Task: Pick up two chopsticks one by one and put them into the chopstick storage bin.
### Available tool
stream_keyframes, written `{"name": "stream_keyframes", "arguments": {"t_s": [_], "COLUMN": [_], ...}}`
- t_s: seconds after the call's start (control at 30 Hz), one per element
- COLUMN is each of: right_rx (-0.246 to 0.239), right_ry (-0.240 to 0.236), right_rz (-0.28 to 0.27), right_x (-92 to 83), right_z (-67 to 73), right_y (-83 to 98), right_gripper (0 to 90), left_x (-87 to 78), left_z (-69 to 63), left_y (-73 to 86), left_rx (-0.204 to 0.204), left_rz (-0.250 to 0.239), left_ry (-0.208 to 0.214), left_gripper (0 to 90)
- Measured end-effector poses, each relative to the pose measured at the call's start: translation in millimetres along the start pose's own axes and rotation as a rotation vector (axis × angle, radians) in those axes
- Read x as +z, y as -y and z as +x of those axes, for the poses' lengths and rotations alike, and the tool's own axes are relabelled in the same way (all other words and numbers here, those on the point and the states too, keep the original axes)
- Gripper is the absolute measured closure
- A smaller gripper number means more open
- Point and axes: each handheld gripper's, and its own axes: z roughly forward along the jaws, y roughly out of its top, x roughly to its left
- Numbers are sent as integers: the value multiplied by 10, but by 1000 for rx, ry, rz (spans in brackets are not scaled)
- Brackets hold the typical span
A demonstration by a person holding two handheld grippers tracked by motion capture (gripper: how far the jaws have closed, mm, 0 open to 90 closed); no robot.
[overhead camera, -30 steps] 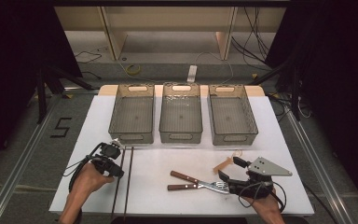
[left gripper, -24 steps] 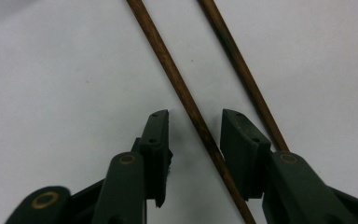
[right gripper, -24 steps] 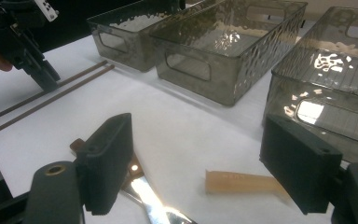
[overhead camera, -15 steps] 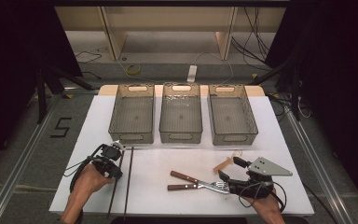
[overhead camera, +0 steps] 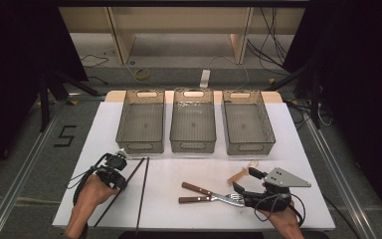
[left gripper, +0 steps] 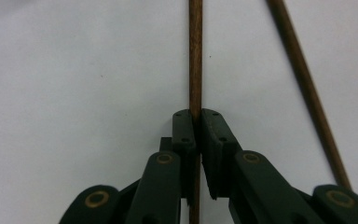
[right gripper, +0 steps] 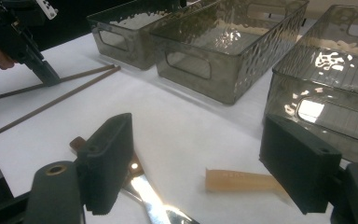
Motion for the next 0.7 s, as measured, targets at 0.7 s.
{"name": "stream_keyframes", "arguments": {"t_s": [0.7], "right_rx": [2], "right_ry": [-4], "right_rz": [-2], "right_x": [-8], "right_z": [-4], "right_y": [-4], "right_gripper": [268], "left_x": [-109], "left_z": [85], "left_y": [35], "left_rx": [13], "left_rz": [-68], "left_ry": [29], "left_gripper": [842]}}
